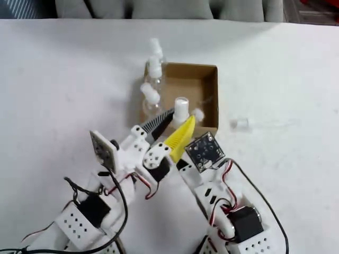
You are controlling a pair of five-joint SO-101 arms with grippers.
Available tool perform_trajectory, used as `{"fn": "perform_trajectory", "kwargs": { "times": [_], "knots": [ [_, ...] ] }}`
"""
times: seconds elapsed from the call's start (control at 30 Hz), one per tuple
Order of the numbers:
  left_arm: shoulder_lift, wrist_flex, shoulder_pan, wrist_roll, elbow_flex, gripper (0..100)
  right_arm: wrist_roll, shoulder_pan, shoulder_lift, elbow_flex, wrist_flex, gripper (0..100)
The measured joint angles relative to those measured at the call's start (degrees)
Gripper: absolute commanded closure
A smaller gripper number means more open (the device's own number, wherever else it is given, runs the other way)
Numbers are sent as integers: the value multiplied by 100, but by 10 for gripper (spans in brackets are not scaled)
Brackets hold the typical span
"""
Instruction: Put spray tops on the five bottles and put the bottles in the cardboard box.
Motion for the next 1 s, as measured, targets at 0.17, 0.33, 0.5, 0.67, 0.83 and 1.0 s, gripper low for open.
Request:
{"fn": "perform_trajectory", "kwargs": {
  "times": [0.17, 0.33, 0.5, 0.67, 0.83, 1.0],
  "knots": [
    [0, 0, 0, 0, 53, 740, 0, 0, 0, 0, 0, 982],
    [0, 0, 9, -9, 105, 728, -9, 0, 0, 0, 0, 982],
    [0, 0, 0, -9, 105, 728, -9, 0, 0, 0, 0, 982],
    [0, 0, 0, -9, 105, 728, -9, 26, 0, 0, 0, 982],
    [0, 0, -176, -9, 105, 728, -9, 18, 0, 0, 0, 982],
    [-404, 26, -378, -9, 105, 728, -9, 167, 9, 0, -105, 982]
  ]
}}
